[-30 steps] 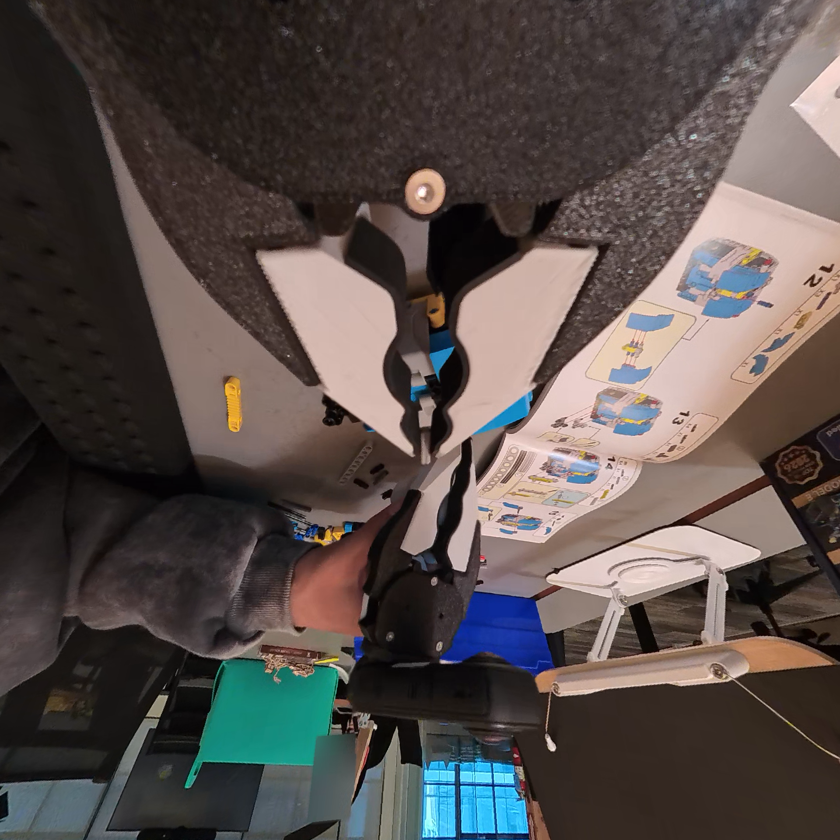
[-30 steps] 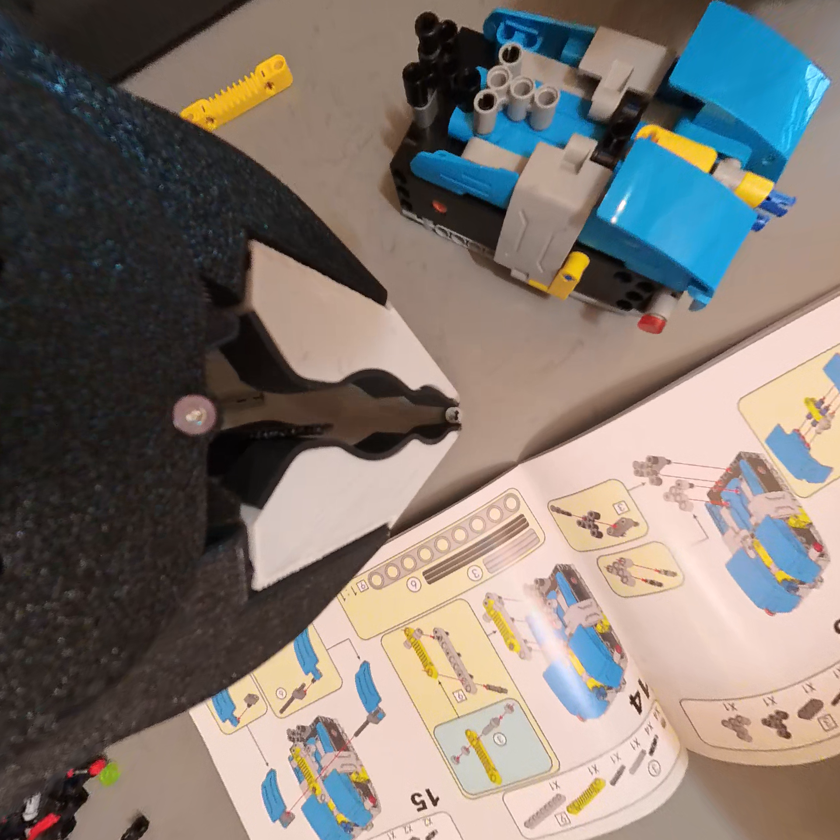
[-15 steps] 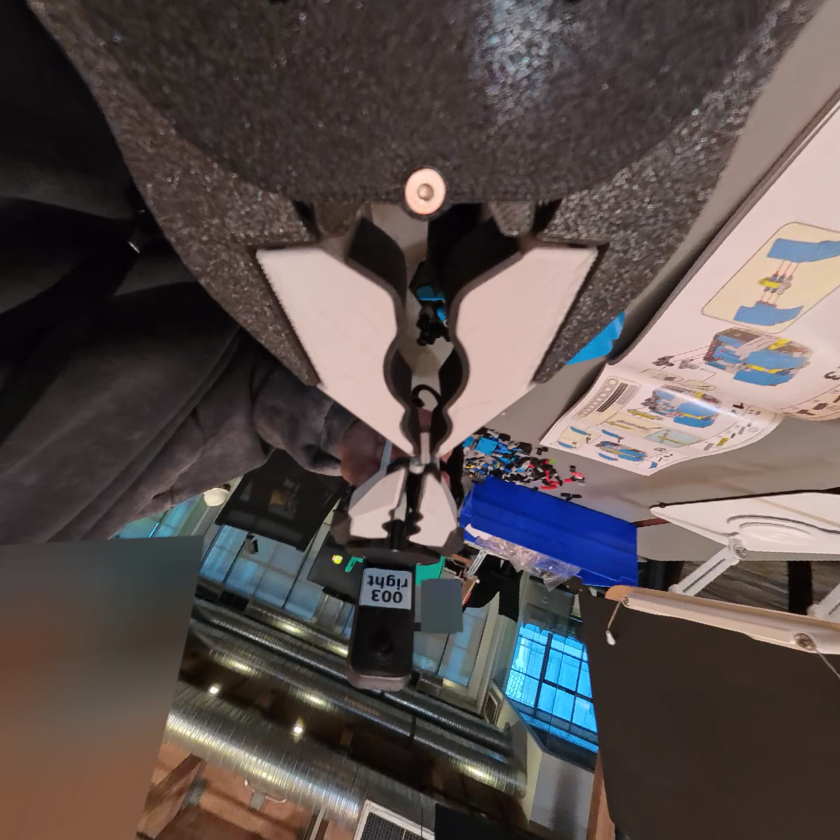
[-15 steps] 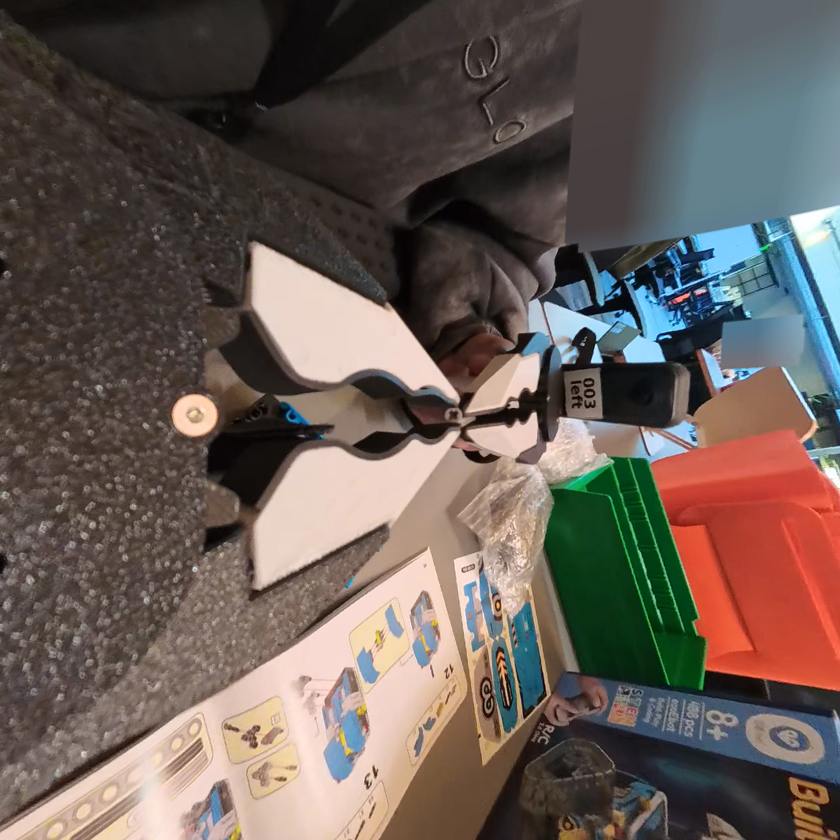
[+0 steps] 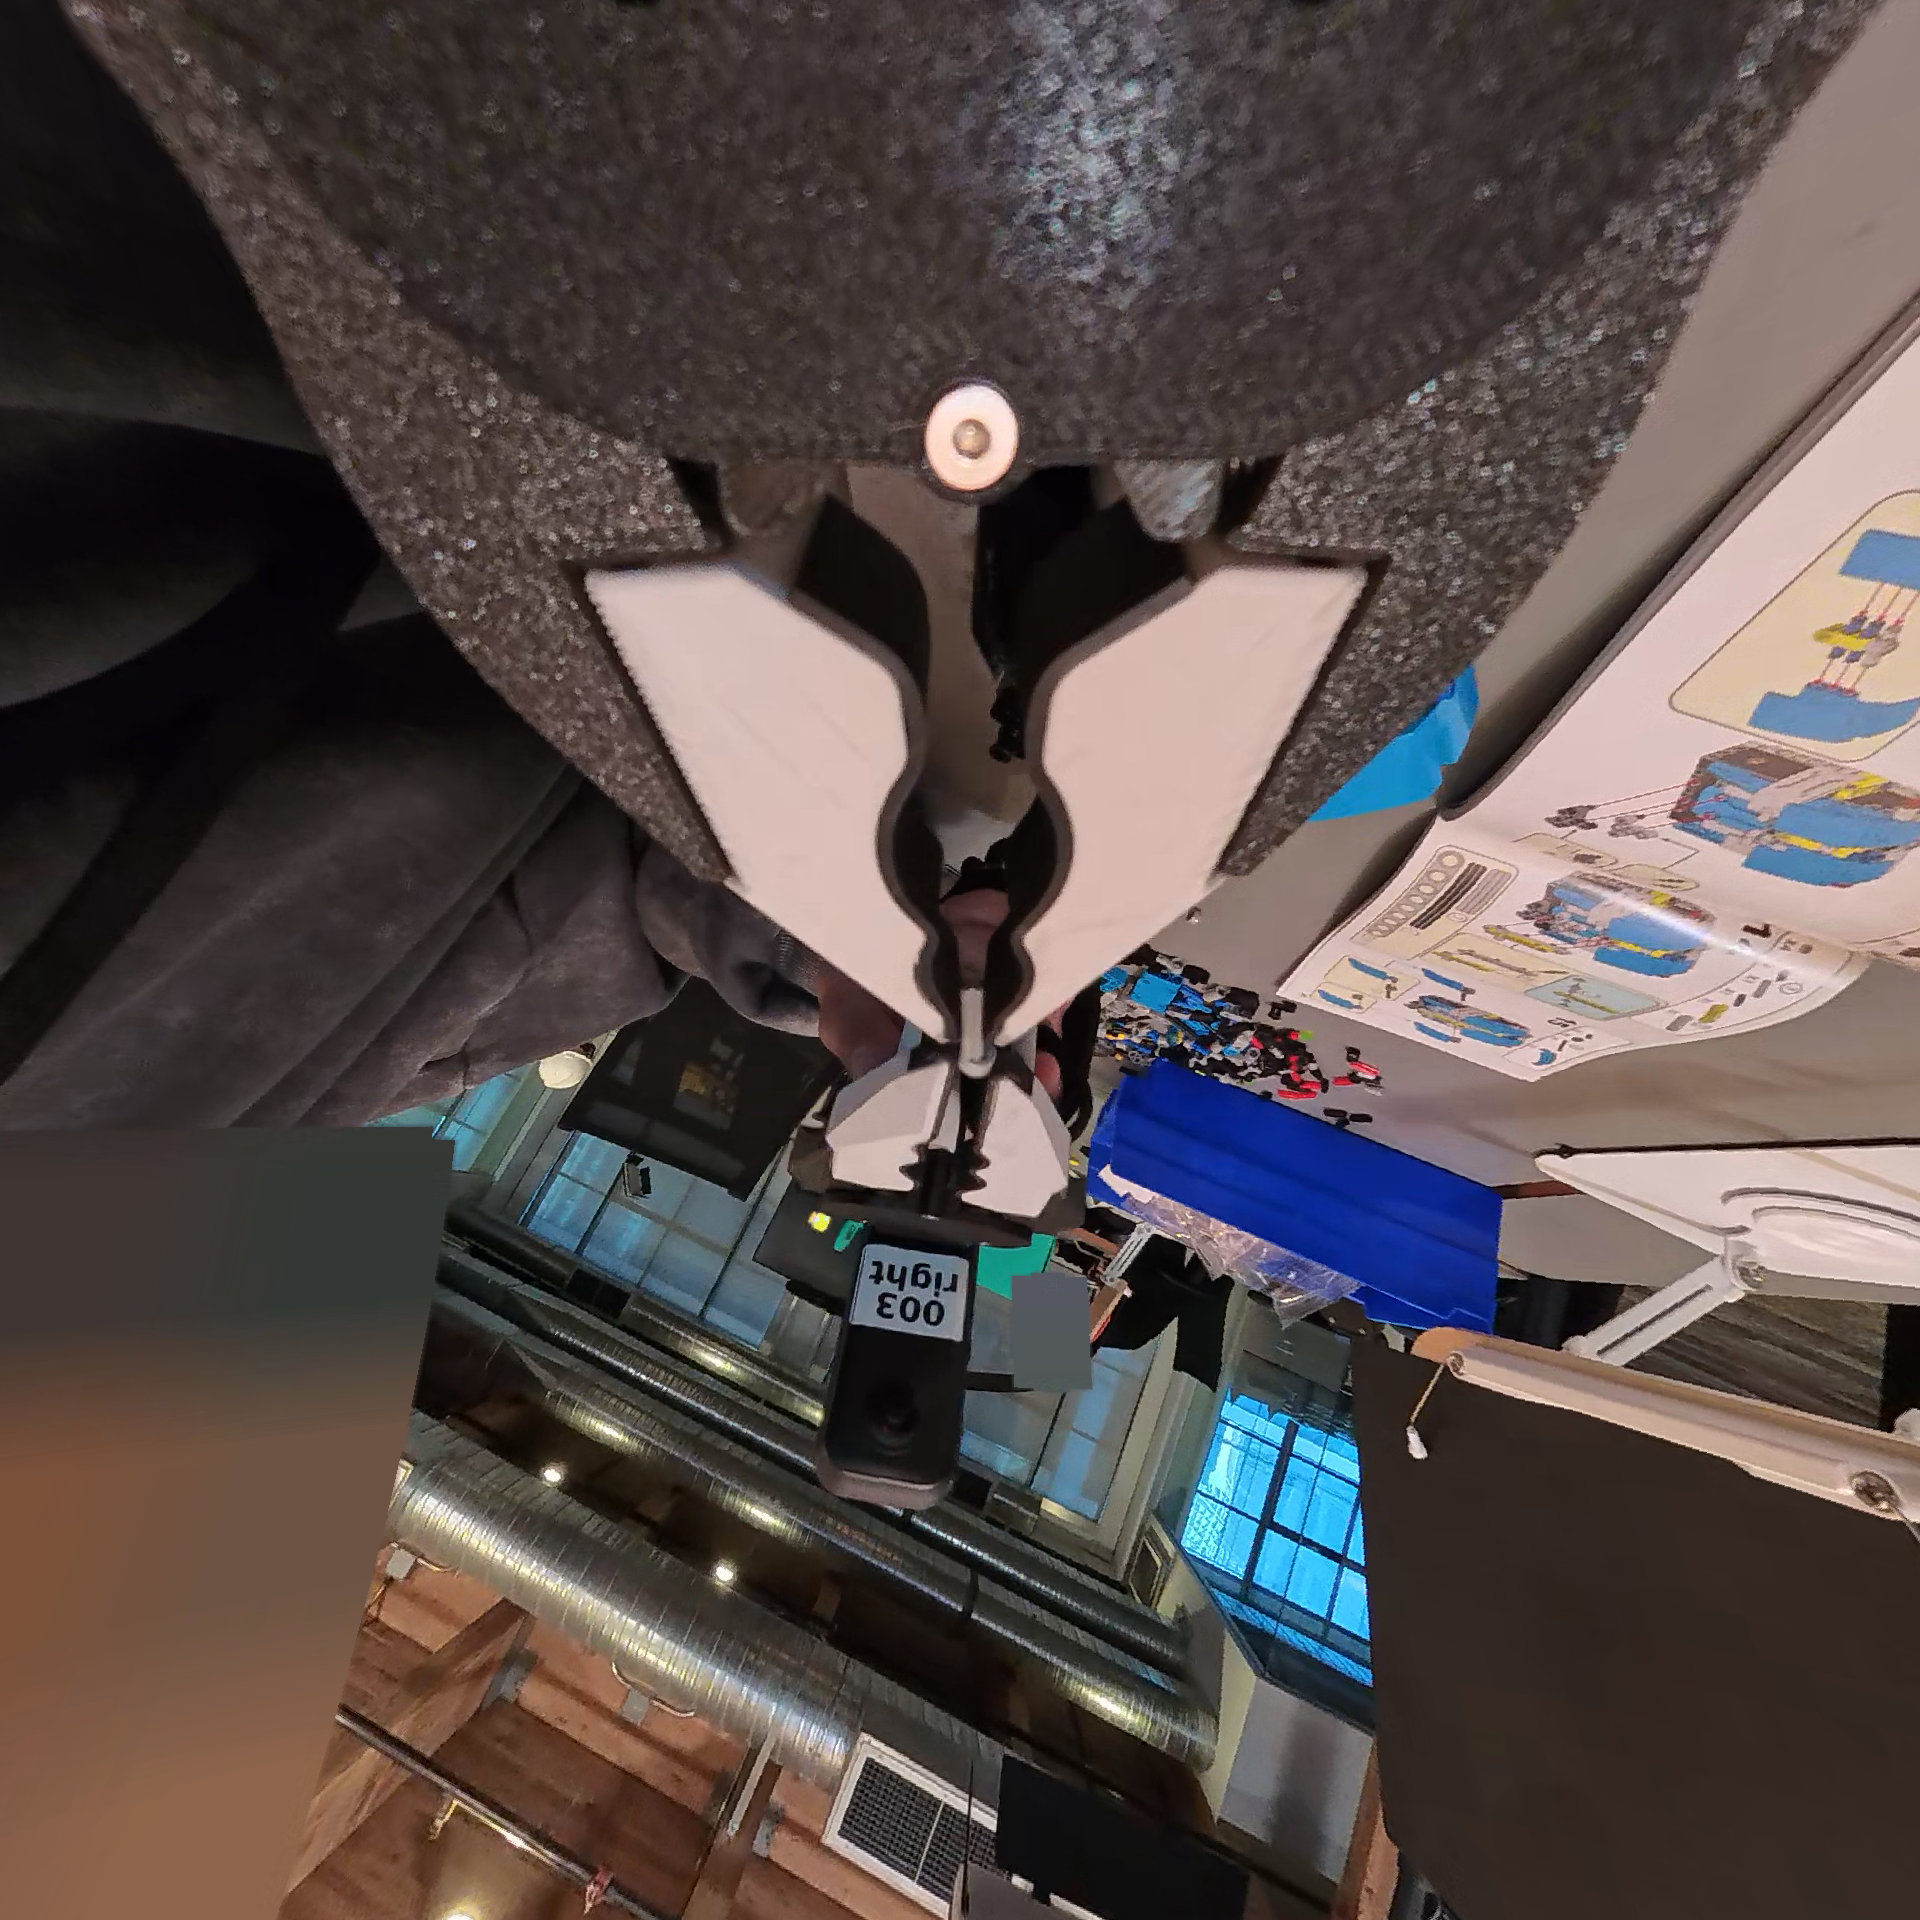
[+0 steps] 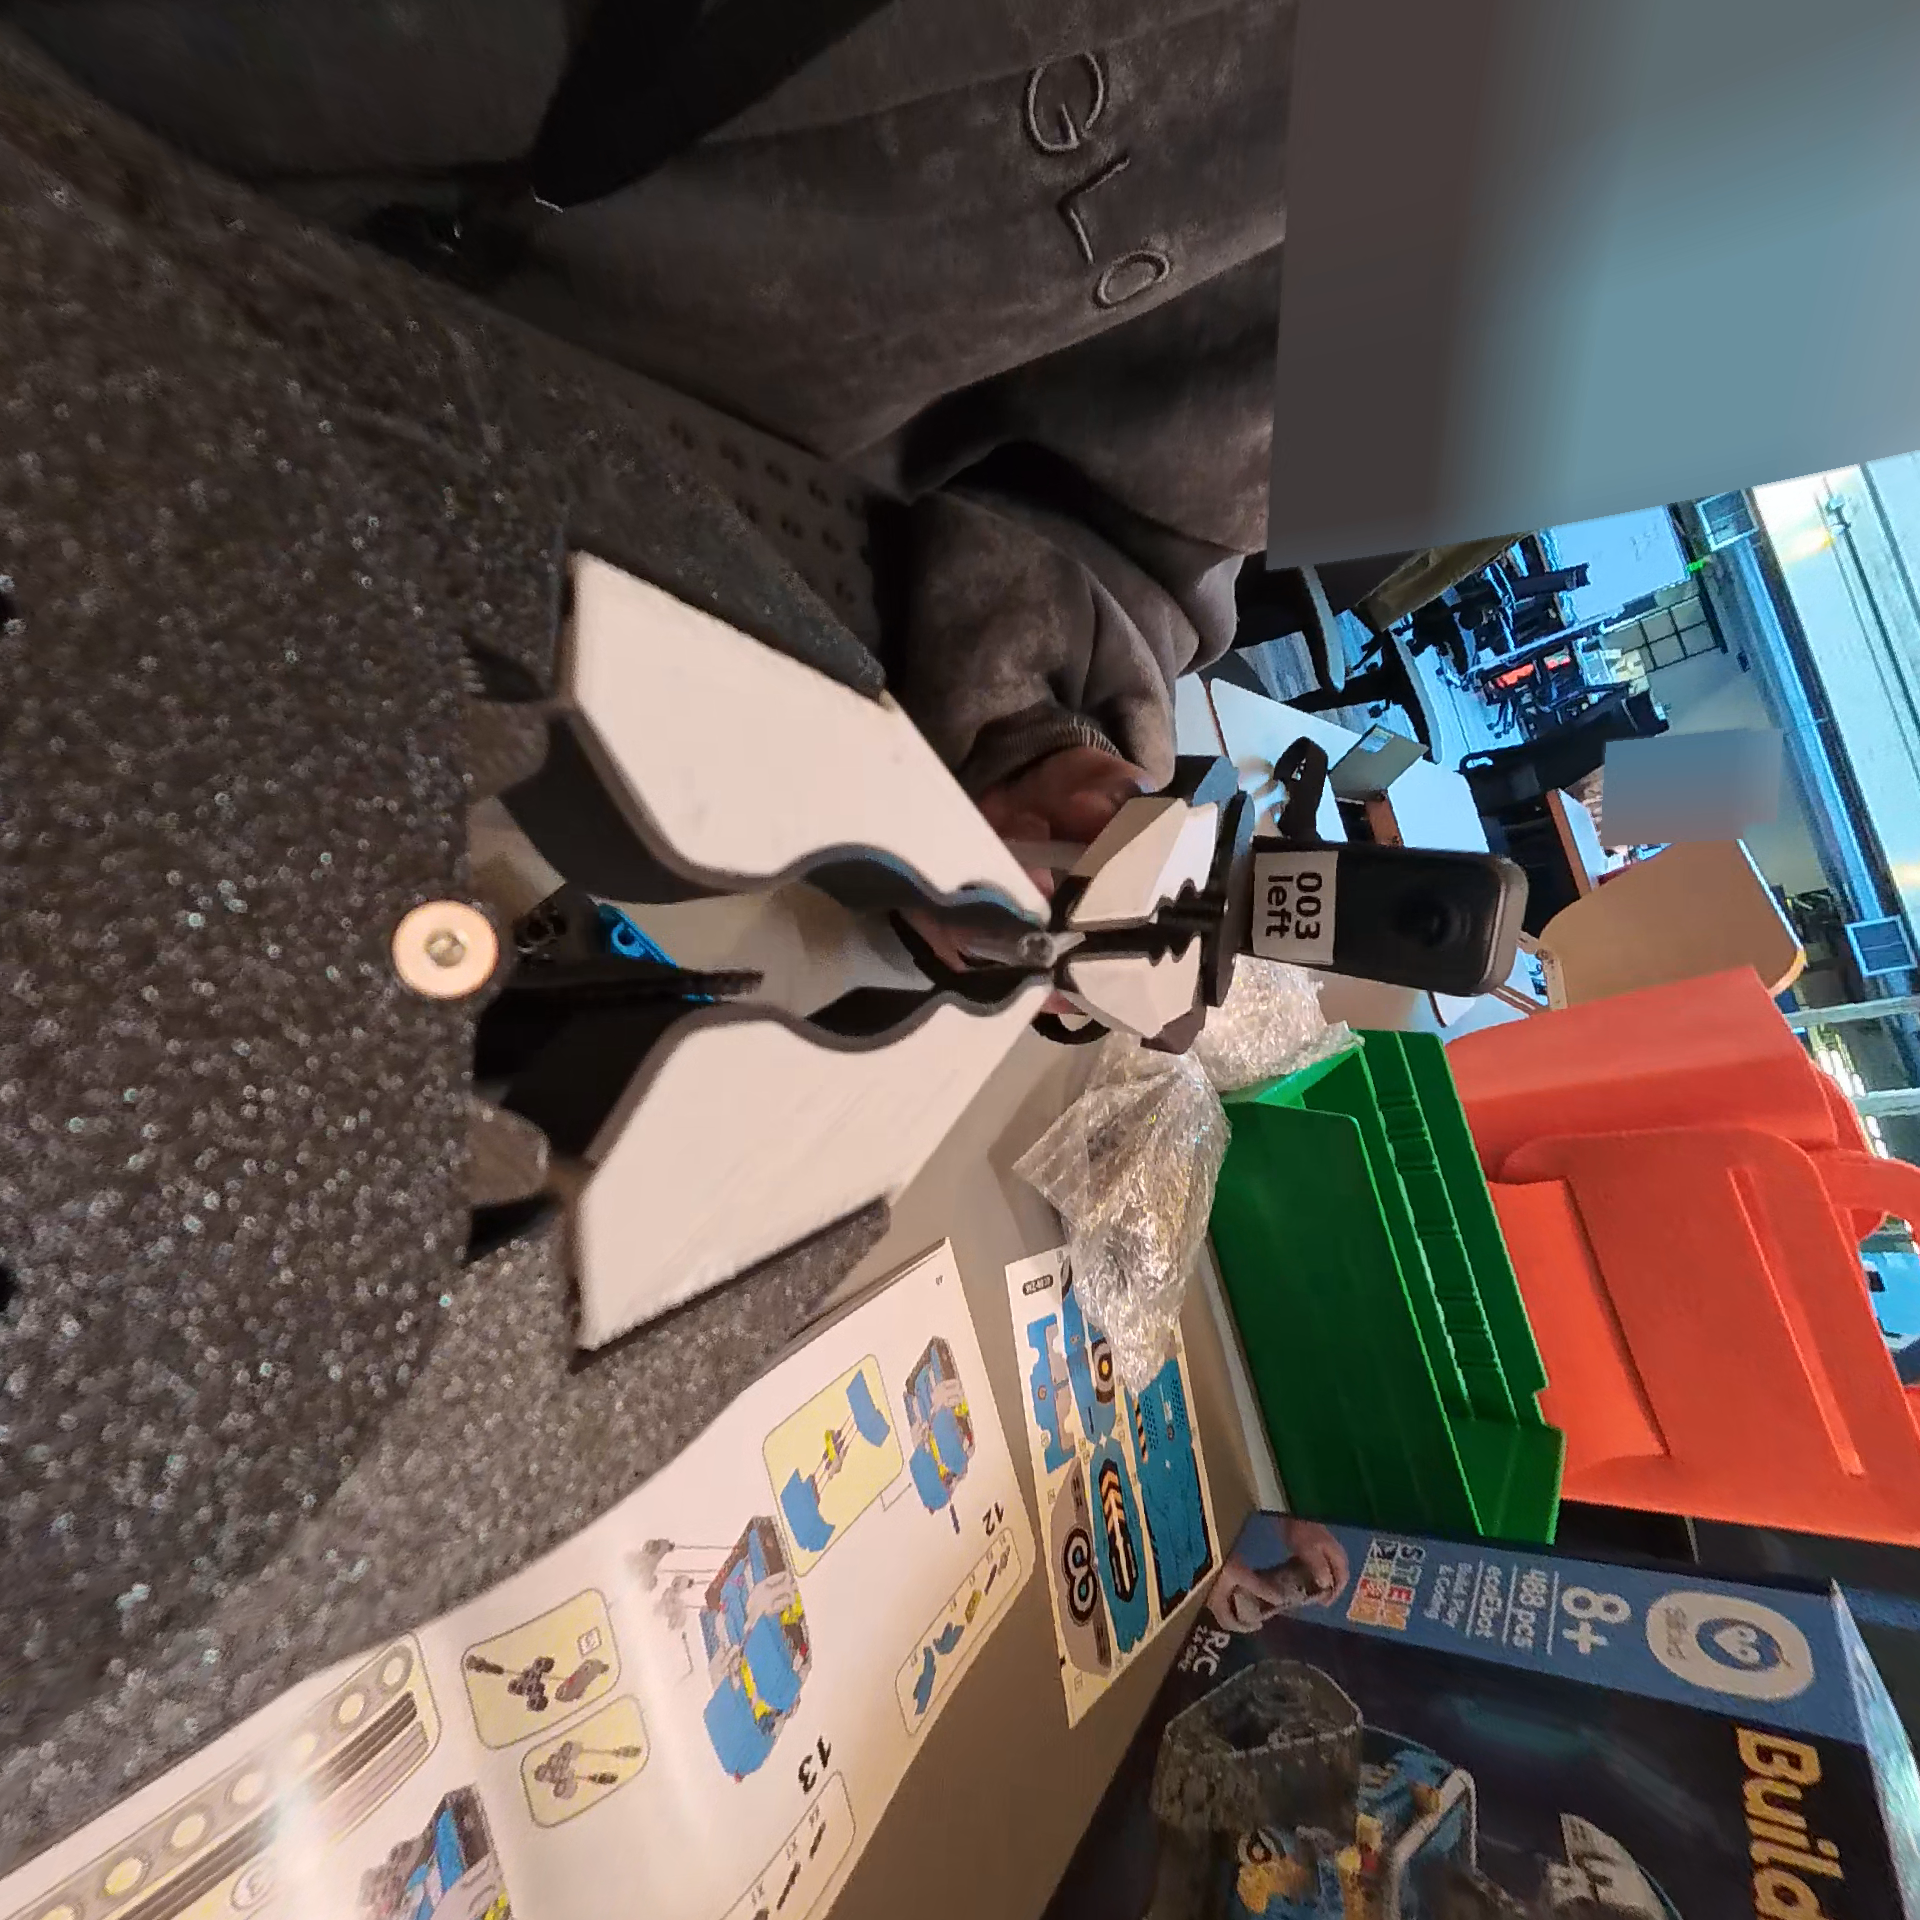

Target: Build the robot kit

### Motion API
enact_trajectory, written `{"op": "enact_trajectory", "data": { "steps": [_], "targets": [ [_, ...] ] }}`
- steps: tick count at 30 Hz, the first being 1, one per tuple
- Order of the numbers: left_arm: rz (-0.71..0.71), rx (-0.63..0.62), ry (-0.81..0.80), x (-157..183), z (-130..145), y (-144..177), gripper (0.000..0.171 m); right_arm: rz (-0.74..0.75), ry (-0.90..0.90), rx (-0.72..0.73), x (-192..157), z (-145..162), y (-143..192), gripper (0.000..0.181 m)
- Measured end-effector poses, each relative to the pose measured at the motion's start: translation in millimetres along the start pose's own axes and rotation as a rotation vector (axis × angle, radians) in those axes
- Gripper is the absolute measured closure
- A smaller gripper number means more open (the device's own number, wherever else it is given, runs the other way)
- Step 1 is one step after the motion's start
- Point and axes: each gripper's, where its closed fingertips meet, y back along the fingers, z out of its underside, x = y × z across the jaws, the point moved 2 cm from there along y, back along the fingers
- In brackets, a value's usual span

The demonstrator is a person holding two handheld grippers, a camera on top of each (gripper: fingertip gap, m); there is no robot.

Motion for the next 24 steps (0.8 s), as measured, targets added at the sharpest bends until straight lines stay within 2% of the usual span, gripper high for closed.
{"op": "enact_trajectory", "data": {
  "steps": [24],
  "targets": [
    [0.024, -0.034, 0.037, 2, 8, -4, 0.169, -0.122, -0.091, -0.027, -4, 9, 2, 0.175]
  ]
}}
